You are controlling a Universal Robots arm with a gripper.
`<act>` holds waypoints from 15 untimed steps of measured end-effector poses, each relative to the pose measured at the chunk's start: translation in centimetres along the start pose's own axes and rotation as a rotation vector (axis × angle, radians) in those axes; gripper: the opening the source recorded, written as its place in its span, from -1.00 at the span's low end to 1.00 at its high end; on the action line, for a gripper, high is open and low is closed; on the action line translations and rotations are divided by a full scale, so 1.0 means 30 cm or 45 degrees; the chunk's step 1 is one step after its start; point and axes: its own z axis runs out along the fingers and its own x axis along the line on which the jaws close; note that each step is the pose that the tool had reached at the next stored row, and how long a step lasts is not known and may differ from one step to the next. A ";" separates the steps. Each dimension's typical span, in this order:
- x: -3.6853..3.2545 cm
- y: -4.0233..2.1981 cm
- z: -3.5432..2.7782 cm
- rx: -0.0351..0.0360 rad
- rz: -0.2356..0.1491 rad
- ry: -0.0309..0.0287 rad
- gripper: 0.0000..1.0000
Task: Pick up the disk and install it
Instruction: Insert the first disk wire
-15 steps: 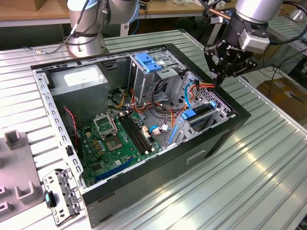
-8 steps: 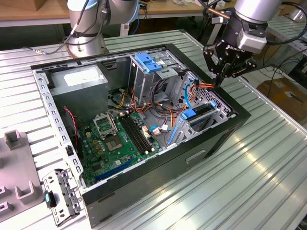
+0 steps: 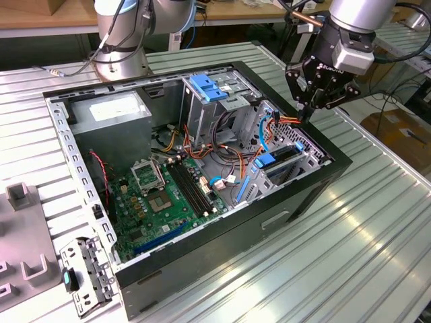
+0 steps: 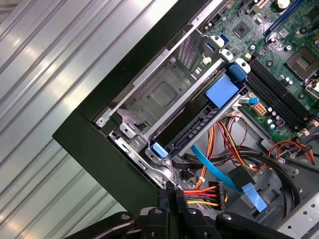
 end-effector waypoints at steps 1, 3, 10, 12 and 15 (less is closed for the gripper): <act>0.000 0.000 0.000 0.0000 0.000 0.0000 -0.67; 0.000 0.000 0.000 0.0000 0.000 0.0000 -0.67; 0.000 0.000 0.000 -0.0048 0.092 0.0016 -0.67; 0.000 0.000 0.000 -0.0064 0.125 0.0021 -0.67; -0.006 0.006 0.000 -0.0066 0.128 0.0022 -0.67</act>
